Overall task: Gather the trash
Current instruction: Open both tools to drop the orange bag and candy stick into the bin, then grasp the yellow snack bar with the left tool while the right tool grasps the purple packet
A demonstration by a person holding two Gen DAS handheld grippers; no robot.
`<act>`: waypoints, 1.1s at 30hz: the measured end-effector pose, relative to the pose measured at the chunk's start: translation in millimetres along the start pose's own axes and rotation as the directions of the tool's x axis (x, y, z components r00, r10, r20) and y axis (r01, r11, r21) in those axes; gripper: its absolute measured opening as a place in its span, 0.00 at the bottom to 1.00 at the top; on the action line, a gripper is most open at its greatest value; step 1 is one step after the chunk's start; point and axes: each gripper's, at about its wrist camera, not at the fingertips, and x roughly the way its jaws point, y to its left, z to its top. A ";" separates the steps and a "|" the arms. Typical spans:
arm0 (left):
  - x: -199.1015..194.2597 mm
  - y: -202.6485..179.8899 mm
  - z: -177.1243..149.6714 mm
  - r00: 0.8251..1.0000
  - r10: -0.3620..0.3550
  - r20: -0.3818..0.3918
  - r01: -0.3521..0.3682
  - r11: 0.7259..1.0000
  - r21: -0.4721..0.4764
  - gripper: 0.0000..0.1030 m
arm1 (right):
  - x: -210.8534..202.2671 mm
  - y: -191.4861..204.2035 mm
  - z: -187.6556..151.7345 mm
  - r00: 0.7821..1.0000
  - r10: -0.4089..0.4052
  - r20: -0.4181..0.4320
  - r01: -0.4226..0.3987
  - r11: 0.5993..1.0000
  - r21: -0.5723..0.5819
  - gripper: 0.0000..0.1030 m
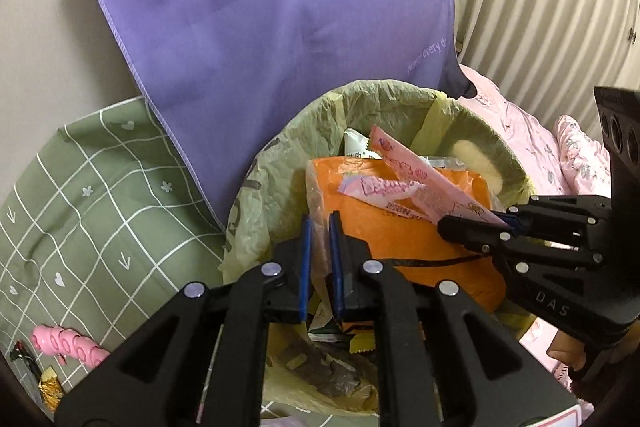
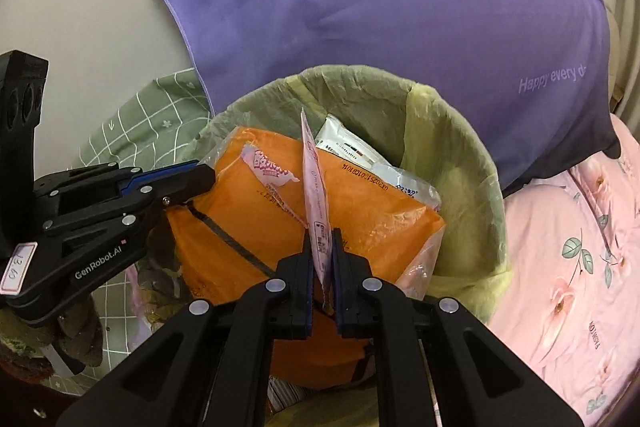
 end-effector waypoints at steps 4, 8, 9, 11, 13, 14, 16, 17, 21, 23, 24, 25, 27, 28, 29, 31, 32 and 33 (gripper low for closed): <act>-1.6 4.0 -2.8 1.000 -0.028 -0.006 0.028 1.000 -0.011 0.12 | -2.6 1.8 -7.0 1.000 -0.025 -0.002 0.025 1.000 -0.009 0.09; -5.5 6.8 -6.7 0.999 -0.045 -0.010 0.044 0.999 -0.021 0.18 | -13.3 1.6 -10.4 0.999 -0.025 0.024 0.025 1.000 0.000 0.09; -7.7 8.5 -6.5 0.998 -0.056 -0.008 0.056 0.998 -0.028 0.23 | -15.8 1.9 -10.0 0.999 -0.023 0.036 0.023 1.000 0.003 0.09; -14.3 12.2 -5.4 0.997 -0.075 0.006 0.075 0.996 -0.043 0.28 | -24.1 4.2 -10.4 0.997 -0.036 0.069 0.036 0.999 0.005 0.10; -24.7 16.4 -3.1 0.995 -0.092 0.028 0.093 0.994 -0.055 0.31 | -34.1 5.8 -11.3 0.994 -0.050 0.100 0.050 0.999 0.001 0.14; -30.3 18.9 -1.8 0.994 -0.098 0.040 0.100 0.993 -0.061 0.35 | -36.6 7.5 -10.6 0.993 -0.051 0.109 0.052 0.999 -0.002 0.24; -43.6 26.0 0.2 0.992 -0.106 0.072 0.112 0.991 -0.080 0.39 | -45.8 9.6 -11.5 0.990 -0.058 0.129 0.059 0.998 -0.005 0.38; -50.5 29.8 0.4 0.991 -0.104 0.087 0.111 0.990 -0.090 0.40 | -50.8 11.7 -11.4 0.987 -0.064 0.147 0.066 0.998 -0.006 0.39; -85.5 50.1 -6.4 0.985 -0.073 0.155 0.095 0.986 -0.140 0.47 | -68.1 20.0 -11.0 0.978 -0.048 0.201 0.050 0.999 -0.006 0.39; -104.0 60.9 -13.3 0.983 -0.043 0.179 0.072 0.985 -0.159 0.52 | -79.2 29.3 -11.0 0.970 -0.026 0.242 0.031 0.999 -0.018 0.40; -113.9 67.6 -18.4 0.982 -0.024 0.186 0.056 0.985 -0.165 0.57 | -85.9 38.0 -11.0 0.962 -0.005 0.273 0.015 0.999 -0.035 0.40; -124.0 75.8 -26.4 0.982 0.000 0.191 0.034 0.985 -0.172 0.58 | -88.9 41.7 -11.6 0.957 0.009 0.288 0.004 0.999 -0.043 0.40; -138.3 91.5 -42.5 0.981 0.045 0.189 -0.010 0.983 -0.184 0.64 | -95.2 55.5 -12.6 0.943 0.059 0.326 -0.038 0.997 -0.072 0.40; -146.2 102.9 -54.8 0.980 0.077 0.184 -0.040 0.980 -0.195 0.65 | -97.1 65.4 -14.2 0.936 0.100 0.337 -0.072 0.993 -0.096 0.40; -152.2 111.6 -65.2 0.978 0.104 0.180 -0.066 0.976 -0.208 0.66 | -97.2 73.2 -15.8 0.931 0.136 0.338 -0.102 0.988 -0.118 0.40; -163.0 134.8 -93.0 0.973 0.164 0.163 -0.121 0.962 -0.245 0.67 | -93.0 90.0 -20.7 0.920 0.236 0.313 -0.193 0.967 -0.164 0.41; -166.5 146.7 -107.5 0.971 0.192 0.145 -0.148 0.952 -0.269 0.67 | -88.8 97.8 -23.2 0.918 0.277 0.284 -0.233 0.956 -0.181 0.42; -168.9 156.8 -119.1 0.969 0.212 0.127 -0.168 0.941 -0.292 0.67 | -84.2 104.7 -25.9 0.919 0.302 0.253 -0.257 0.946 -0.196 0.42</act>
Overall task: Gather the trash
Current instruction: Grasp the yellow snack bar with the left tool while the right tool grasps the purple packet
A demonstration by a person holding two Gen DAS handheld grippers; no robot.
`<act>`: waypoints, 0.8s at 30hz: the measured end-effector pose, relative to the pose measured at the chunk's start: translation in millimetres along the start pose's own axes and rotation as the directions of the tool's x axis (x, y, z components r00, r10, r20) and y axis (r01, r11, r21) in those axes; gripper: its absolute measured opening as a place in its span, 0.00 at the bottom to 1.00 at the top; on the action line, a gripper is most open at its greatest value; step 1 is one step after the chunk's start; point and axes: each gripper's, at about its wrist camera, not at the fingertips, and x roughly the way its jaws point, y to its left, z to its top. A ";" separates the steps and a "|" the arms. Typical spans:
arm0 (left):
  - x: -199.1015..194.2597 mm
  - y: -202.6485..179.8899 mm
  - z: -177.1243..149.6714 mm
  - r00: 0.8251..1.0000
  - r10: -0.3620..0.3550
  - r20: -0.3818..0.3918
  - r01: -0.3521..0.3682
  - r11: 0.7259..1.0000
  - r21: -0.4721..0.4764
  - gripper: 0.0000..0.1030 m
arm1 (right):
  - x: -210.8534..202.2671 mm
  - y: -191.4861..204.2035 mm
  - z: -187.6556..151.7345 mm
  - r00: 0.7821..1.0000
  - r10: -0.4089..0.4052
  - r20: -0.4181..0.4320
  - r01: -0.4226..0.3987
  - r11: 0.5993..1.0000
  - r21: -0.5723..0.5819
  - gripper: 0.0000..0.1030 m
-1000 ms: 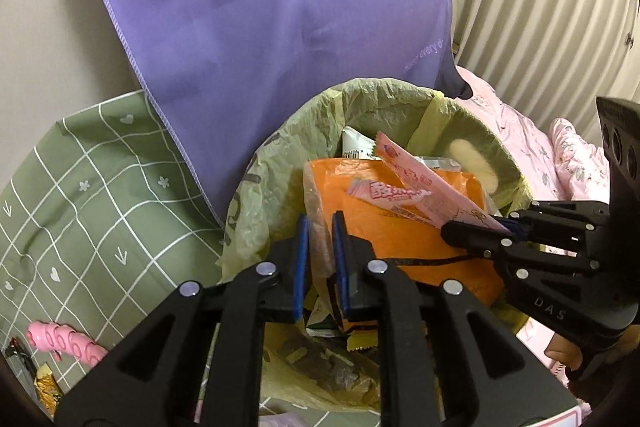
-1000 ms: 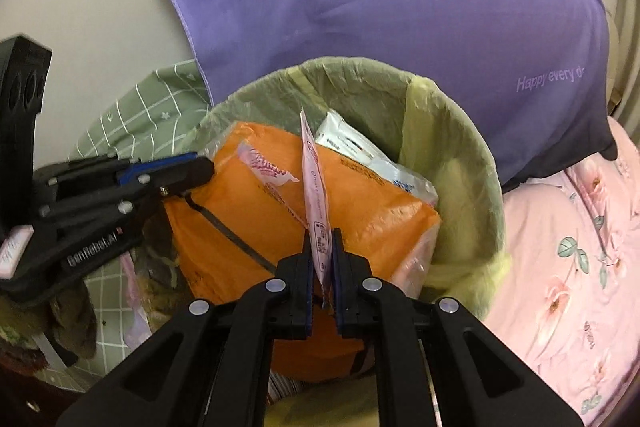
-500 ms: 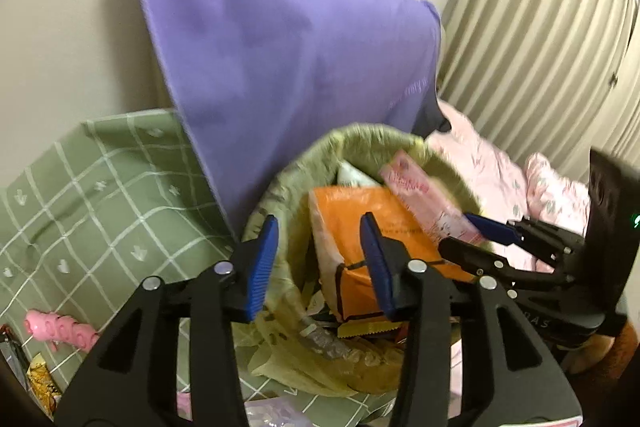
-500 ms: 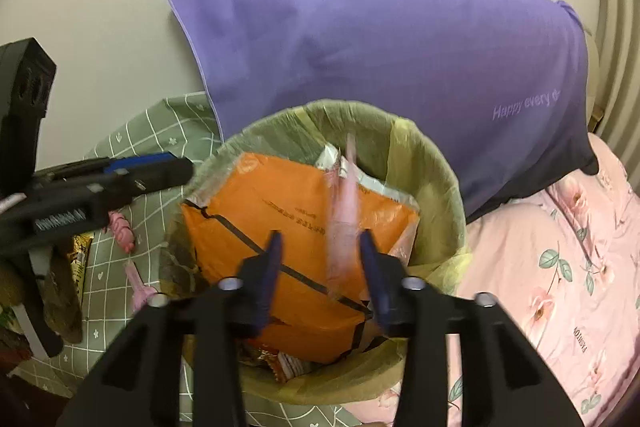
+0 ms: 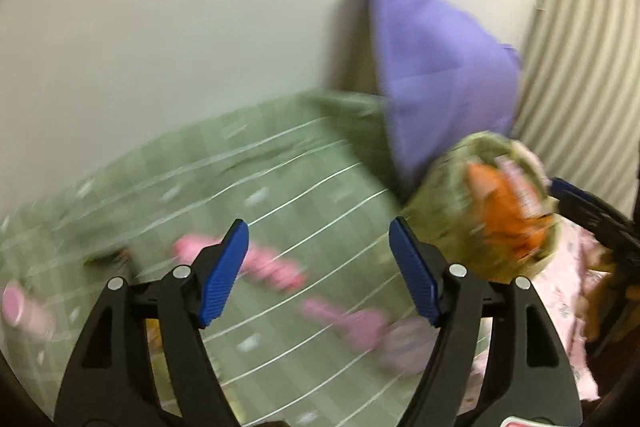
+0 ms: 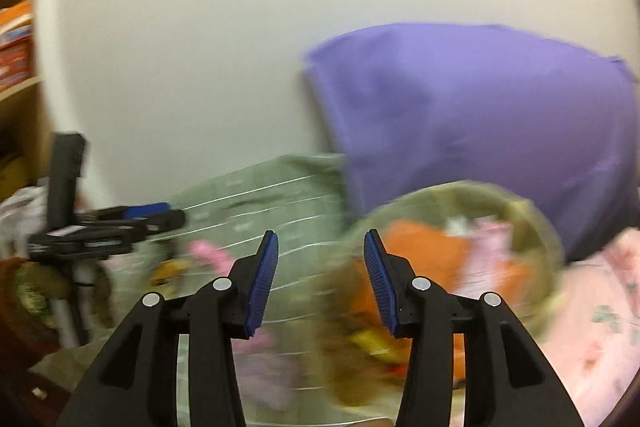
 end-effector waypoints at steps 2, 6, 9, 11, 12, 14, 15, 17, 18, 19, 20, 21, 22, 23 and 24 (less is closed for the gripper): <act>-5.3 33.2 -21.1 0.998 0.054 -0.023 -0.055 0.996 -0.066 0.67 | 13.2 16.6 -13.0 0.998 0.028 -0.056 -0.031 0.998 -0.047 0.42; -15.5 80.0 -57.4 0.990 0.136 -0.036 -0.140 0.978 -0.155 0.67 | 35.9 38.3 -42.3 0.988 0.066 -0.143 -0.078 0.994 -0.079 0.42; -15.3 102.2 -80.2 0.987 0.155 -0.043 -0.161 0.965 -0.209 0.76 | 54.1 46.9 -69.3 0.974 0.058 -0.221 -0.077 0.994 -0.079 0.42; -10.6 108.5 -93.3 0.988 0.140 -0.071 -0.153 0.962 -0.228 0.78 | 65.4 46.8 -89.0 0.960 0.040 -0.276 -0.067 0.994 -0.087 0.42; -6.6 107.7 -98.6 0.987 0.126 -0.096 -0.145 0.964 -0.222 0.78 | 69.6 44.7 -99.6 0.955 0.028 -0.296 -0.059 0.994 -0.094 0.42; -2.5 101.7 -102.5 0.985 0.120 -0.121 -0.143 0.969 -0.200 0.78 | 73.7 46.4 -113.6 0.953 0.003 -0.304 -0.042 0.992 -0.122 0.42; -2.1 100.8 -104.1 0.985 0.122 -0.126 -0.145 0.970 -0.195 0.78 | 73.6 45.1 -120.2 0.952 -0.012 -0.305 -0.031 0.990 -0.134 0.42; -3.6 96.8 -105.3 0.984 0.124 -0.131 -0.148 0.970 -0.192 0.78 | 75.4 35.5 -137.3 0.949 -0.024 -0.315 -0.016 0.992 -0.124 0.42; -4.7 96.5 -106.1 0.983 0.124 -0.135 -0.149 0.969 -0.195 0.78 | 78.2 32.0 -142.2 0.947 -0.023 -0.320 -0.014 0.994 -0.113 0.42; -4.2 94.2 -105.1 0.983 0.123 -0.139 -0.149 0.969 -0.196 0.78 | 80.9 28.2 -149.5 0.943 -0.013 -0.332 -0.021 0.995 -0.098 0.42; -4.4 93.3 -105.3 0.982 0.122 -0.144 -0.149 0.969 -0.198 0.78 | 83.3 26.9 -155.0 0.940 -0.004 -0.342 -0.032 0.995 -0.097 0.42; -5.1 93.7 -106.6 0.981 0.122 -0.151 -0.151 0.968 -0.200 0.78 | 85.1 26.8 -159.0 0.938 -0.002 -0.348 -0.037 0.994 -0.103 0.42; -4.8 93.6 -107.0 0.980 0.120 -0.156 -0.151 0.968 -0.203 0.78 | 83.6 29.5 -162.4 0.946 -0.007 -0.325 -0.038 0.991 -0.131 0.42; -3.7 93.6 -107.3 0.980 0.118 -0.162 -0.151 0.967 -0.206 0.78 | 85.8 32.1 -164.7 0.946 -0.011 -0.323 -0.041 0.987 -0.152 0.42; -2.7 94.4 -108.6 0.978 0.116 -0.171 -0.152 0.966 -0.211 0.78 | 87.1 33.8 -166.5 0.948 -0.018 -0.318 -0.038 0.985 -0.168 0.42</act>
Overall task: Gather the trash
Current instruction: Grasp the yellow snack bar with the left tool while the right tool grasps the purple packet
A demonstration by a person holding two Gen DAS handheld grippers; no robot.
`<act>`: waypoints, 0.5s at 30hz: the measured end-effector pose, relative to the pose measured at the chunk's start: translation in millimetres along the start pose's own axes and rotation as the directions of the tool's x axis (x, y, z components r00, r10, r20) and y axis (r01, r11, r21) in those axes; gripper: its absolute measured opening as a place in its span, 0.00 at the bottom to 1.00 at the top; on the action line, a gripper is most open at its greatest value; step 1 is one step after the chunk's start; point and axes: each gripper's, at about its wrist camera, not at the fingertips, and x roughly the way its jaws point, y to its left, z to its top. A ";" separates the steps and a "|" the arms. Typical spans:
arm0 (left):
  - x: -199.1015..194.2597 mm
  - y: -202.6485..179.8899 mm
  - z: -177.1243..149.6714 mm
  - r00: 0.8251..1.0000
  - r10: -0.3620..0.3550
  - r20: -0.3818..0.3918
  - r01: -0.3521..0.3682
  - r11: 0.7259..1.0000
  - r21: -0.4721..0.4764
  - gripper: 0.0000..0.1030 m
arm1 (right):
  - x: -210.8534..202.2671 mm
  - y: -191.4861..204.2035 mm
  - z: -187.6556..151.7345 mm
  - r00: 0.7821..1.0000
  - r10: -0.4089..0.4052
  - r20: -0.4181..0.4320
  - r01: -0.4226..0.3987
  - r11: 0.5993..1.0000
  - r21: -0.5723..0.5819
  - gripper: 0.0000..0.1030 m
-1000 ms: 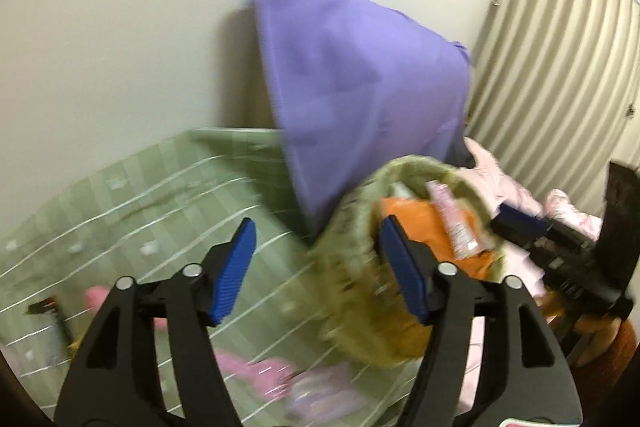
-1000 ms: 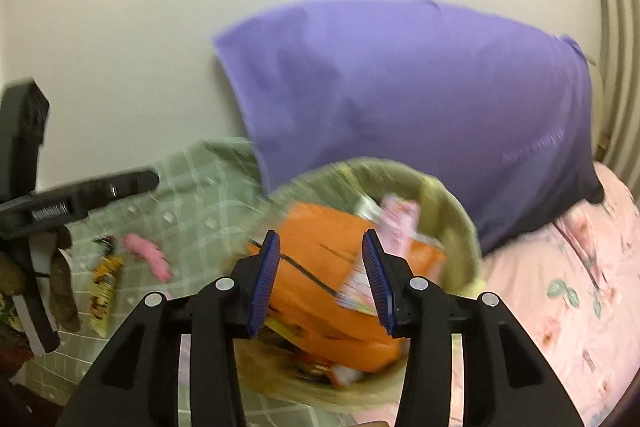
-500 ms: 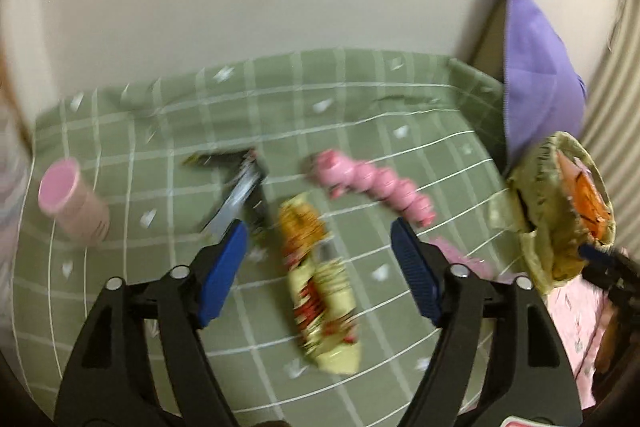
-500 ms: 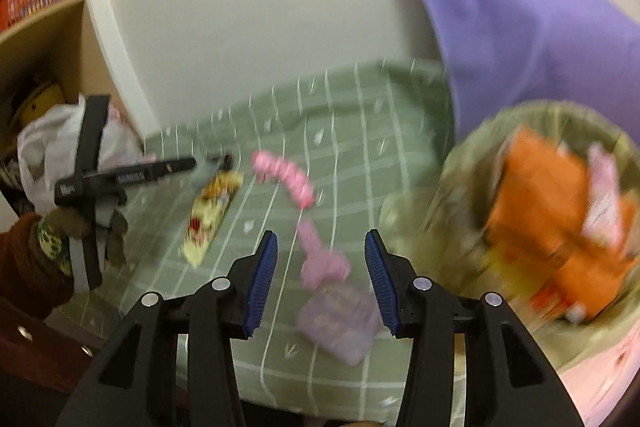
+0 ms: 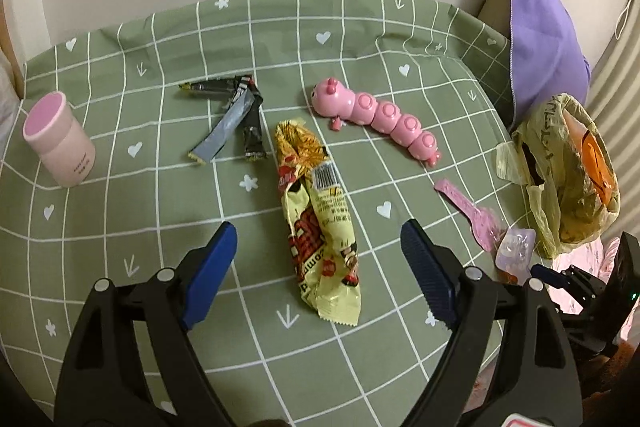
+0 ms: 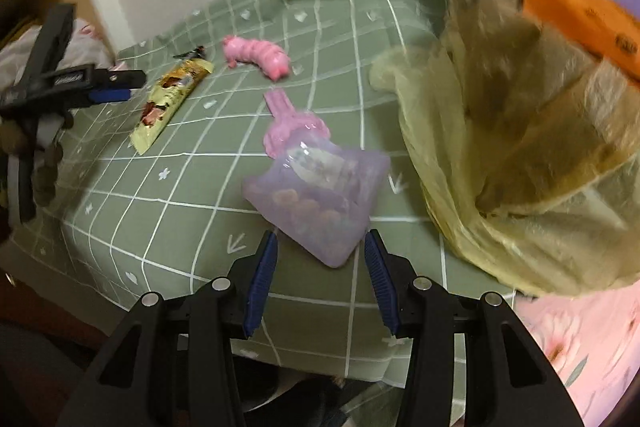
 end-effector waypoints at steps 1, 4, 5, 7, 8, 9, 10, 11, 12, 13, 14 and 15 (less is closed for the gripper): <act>1.0 0.1 -1.1 1.000 0.001 -0.007 -0.001 1.000 -0.003 0.78 | 2.8 2.3 1.2 1.000 -0.006 0.002 0.006 1.000 -0.016 0.42; 5.4 -0.2 -3.3 1.000 0.003 -0.025 -0.003 1.000 -0.007 0.78 | 12.8 6.5 8.3 1.000 -0.020 0.008 0.021 0.999 -0.041 0.42; 6.0 -0.4 -4.0 1.000 0.003 -0.028 -0.003 1.000 -0.007 0.78 | 17.2 7.6 12.3 1.000 -0.023 0.009 0.023 0.999 -0.044 0.42; 6.5 -1.0 -5.2 0.999 0.004 -0.033 -0.005 1.000 -0.005 0.78 | 25.0 9.5 20.0 1.000 -0.017 0.005 0.018 0.999 -0.048 0.42; 6.3 -0.9 -5.4 0.999 0.004 -0.034 -0.004 1.000 -0.006 0.78 | 26.4 9.9 22.6 1.000 -0.005 0.003 0.005 0.999 -0.045 0.42; 5.9 -0.6 -5.6 0.999 0.004 -0.036 -0.004 1.000 -0.008 0.77 | 26.1 10.0 24.4 1.000 0.010 0.002 -0.010 0.999 -0.040 0.41; 5.6 -0.1 -5.3 0.999 0.004 -0.036 -0.005 1.000 -0.010 0.77 | 27.5 7.8 28.0 0.999 0.051 0.003 -0.051 0.999 -0.015 0.36; 5.1 0.1 -5.1 0.999 0.006 -0.035 -0.007 1.000 -0.010 0.77 | 27.4 7.6 29.0 0.998 0.057 0.003 -0.057 0.998 -0.007 0.21; 4.5 0.3 -4.8 0.999 0.009 -0.034 -0.010 1.000 -0.009 0.76 | 27.7 7.6 30.9 0.998 0.059 0.003 -0.059 0.998 -0.001 0.15; 3.9 0.6 -4.2 0.999 0.014 -0.030 -0.014 1.000 -0.010 0.76 | 24.4 8.4 34.0 0.999 0.051 0.017 -0.051 0.999 -0.002 0.13; 3.6 1.0 -3.6 0.999 0.017 -0.027 -0.017 1.000 -0.011 0.75 | 22.9 10.2 35.5 0.999 0.048 0.021 -0.047 0.999 -0.005 0.10; 3.8 1.4 -3.0 0.999 0.016 -0.028 -0.016 1.000 -0.014 0.75 | 21.2 11.2 37.3 0.999 0.044 0.026 -0.043 0.999 -0.008 0.08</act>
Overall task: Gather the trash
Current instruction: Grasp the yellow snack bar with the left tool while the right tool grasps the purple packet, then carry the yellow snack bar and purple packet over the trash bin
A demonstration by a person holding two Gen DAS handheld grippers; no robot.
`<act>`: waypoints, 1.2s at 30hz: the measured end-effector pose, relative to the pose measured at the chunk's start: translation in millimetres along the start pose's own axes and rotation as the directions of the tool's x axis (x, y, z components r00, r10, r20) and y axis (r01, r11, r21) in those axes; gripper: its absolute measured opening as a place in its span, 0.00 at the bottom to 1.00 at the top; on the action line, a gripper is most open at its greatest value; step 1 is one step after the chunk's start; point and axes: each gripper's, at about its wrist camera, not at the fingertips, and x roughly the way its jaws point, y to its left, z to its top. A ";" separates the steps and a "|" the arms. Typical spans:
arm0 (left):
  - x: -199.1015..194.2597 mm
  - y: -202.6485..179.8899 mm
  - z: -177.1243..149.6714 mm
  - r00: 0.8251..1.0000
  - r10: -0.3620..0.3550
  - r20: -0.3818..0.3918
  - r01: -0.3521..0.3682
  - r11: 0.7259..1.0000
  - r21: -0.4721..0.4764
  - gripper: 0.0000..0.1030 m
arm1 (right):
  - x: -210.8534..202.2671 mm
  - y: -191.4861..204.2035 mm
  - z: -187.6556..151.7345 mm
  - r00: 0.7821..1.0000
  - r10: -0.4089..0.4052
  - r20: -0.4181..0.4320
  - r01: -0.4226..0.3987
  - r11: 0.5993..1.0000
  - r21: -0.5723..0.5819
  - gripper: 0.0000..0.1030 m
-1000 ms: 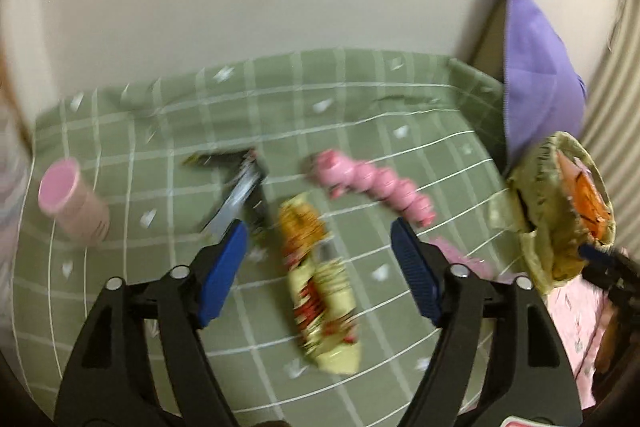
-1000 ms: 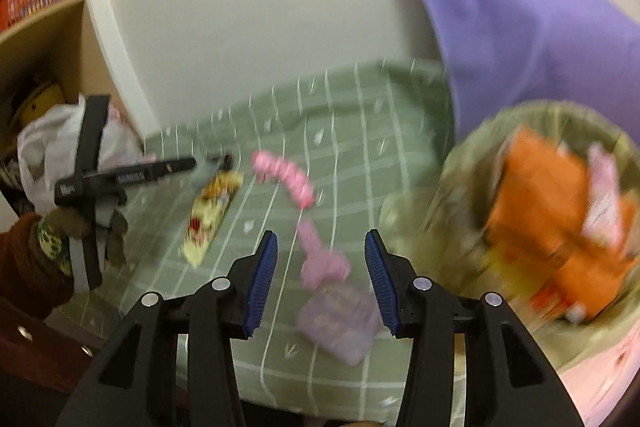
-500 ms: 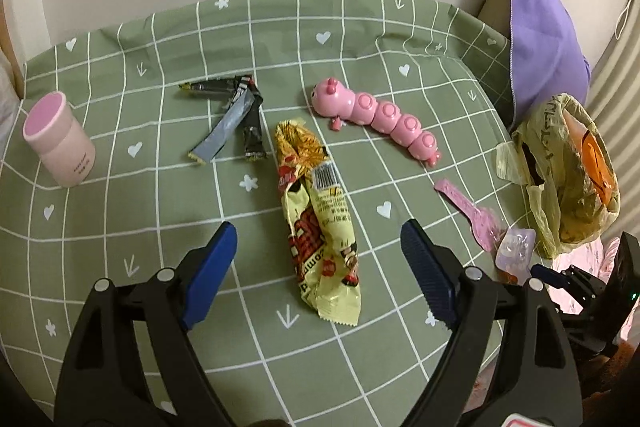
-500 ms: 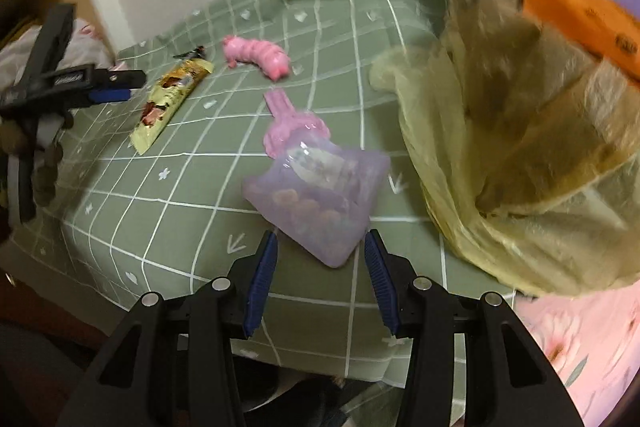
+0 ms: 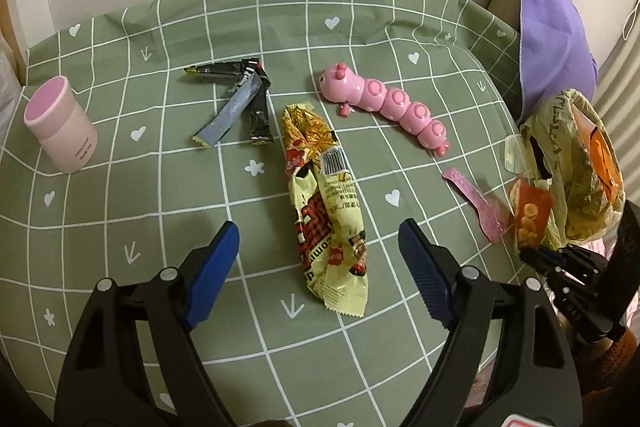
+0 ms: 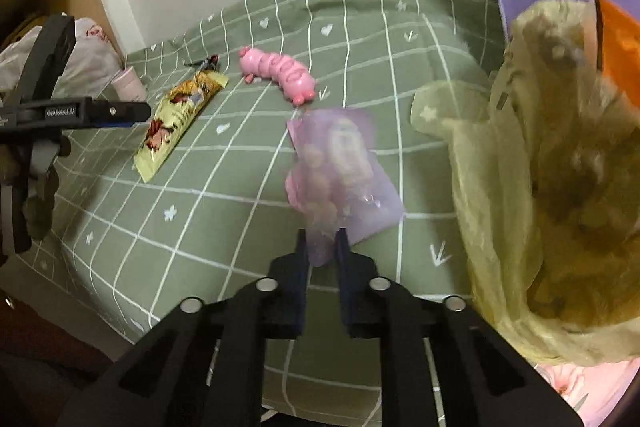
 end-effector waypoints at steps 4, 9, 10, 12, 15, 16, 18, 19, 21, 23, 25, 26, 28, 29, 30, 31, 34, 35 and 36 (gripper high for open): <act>4.7 1.2 3.4 1.000 0.001 -0.006 -0.001 1.000 -0.016 0.73 | -16.3 2.1 12.7 1.000 -0.016 0.026 0.015 1.000 0.011 0.04; 10.4 -1.8 8.2 1.000 -0.002 -0.014 0.002 1.000 -0.022 0.70 | -40.1 2.0 28.0 0.998 -0.022 0.066 0.021 0.999 0.025 0.04; 11.9 -2.6 9.9 1.000 -0.007 -0.015 0.007 1.000 -0.019 0.69 | -46.1 2.6 31.4 0.997 -0.025 0.076 0.023 0.999 0.024 0.04; 14.0 -4.2 11.5 1.000 -0.009 -0.016 0.008 1.000 -0.018 0.67 | -56.6 3.3 37.2 0.995 -0.030 0.090 0.028 0.999 0.024 0.04; 20.5 -3.4 12.8 0.999 0.006 -0.039 -0.008 0.999 -0.036 0.57 | -67.8 1.7 45.4 0.994 -0.033 0.099 0.029 0.999 0.043 0.04; 22.8 -3.2 12.8 0.999 0.010 -0.049 -0.012 0.999 -0.042 0.50 | -72.7 0.7 48.4 0.994 -0.039 0.105 0.033 0.998 0.052 0.04; 29.1 -2.9 13.8 0.997 0.015 -0.078 -0.019 0.999 -0.049 0.41 | -77.8 0.3 49.9 0.993 -0.045 0.113 0.039 0.998 0.055 0.04; 31.6 -3.3 15.2 0.996 0.007 -0.088 -0.011 0.999 -0.052 0.35 | -81.4 0.3 51.1 0.992 -0.050 0.119 0.044 0.998 0.055 0.04; 32.3 -6.1 18.4 0.996 0.005 -0.087 -0.009 0.999 -0.042 0.29 | -89.4 -0.5 53.0 0.989 -0.059 0.133 0.052 0.997 0.057 0.04; 27.0 -11.8 25.3 0.998 0.000 -0.062 -0.002 1.000 -0.023 0.24 | -101.3 -2.5 56.6 0.986 -0.069 0.155 0.060 0.996 0.062 0.04; 13.4 -18.6 36.8 1.000 -0.026 -0.013 0.025 0.999 -0.019 0.21 | -113.2 -4.0 60.5 0.980 -0.081 0.180 0.070 0.995 0.064 0.04; 3.2 -24.4 44.9 0.999 -0.040 0.022 0.040 0.999 -0.010 0.21 | -122.9 -5.6 63.9 0.975 -0.088 0.202 0.077 0.995 0.064 0.04; -17.1 -39.5 60.7 0.994 -0.067 0.089 0.066 0.998 0.020 0.21 | -142.5 -8.4 71.1 0.964 -0.106 0.242 0.093 0.994 0.066 0.04; -28.0 -48.4 68.9 0.989 -0.087 0.120 0.083 0.996 0.039 0.21 | -147.0 -8.3 73.6 0.961 -0.111 0.253 0.098 0.993 0.066 0.04; -38.5 -58.4 77.4 0.983 -0.108 0.149 0.100 0.993 0.059 0.21 | -154.3 -10.0 75.9 0.957 -0.119 0.266 0.104 0.992 0.067 0.04; -50.2 -70.7 86.7 0.974 -0.135 0.180 0.121 0.989 0.088 0.21 | -162.9 -11.8 78.9 0.951 -0.127 0.281 0.113 0.991 0.068 0.04; -79.8 -109.3 108.1 0.944 -0.221 0.247 0.177 0.966 0.188 0.21 | -189.1 -19.0 86.4 0.935 -0.149 0.321 0.128 0.988 0.083 0.04; -86.4 -121.8 112.2 0.934 -0.245 0.259 0.191 0.957 0.218 0.21 | -199.5 -22.4 88.5 0.929 -0.156 0.336 0.133 0.987 0.092 0.04; -93.2 -136.5 116.3 0.923 -0.277 0.266 0.210 0.944 0.255 0.21 | -208.6 -25.8 89.2 0.923 -0.165 0.348 0.138 0.985 0.101 0.04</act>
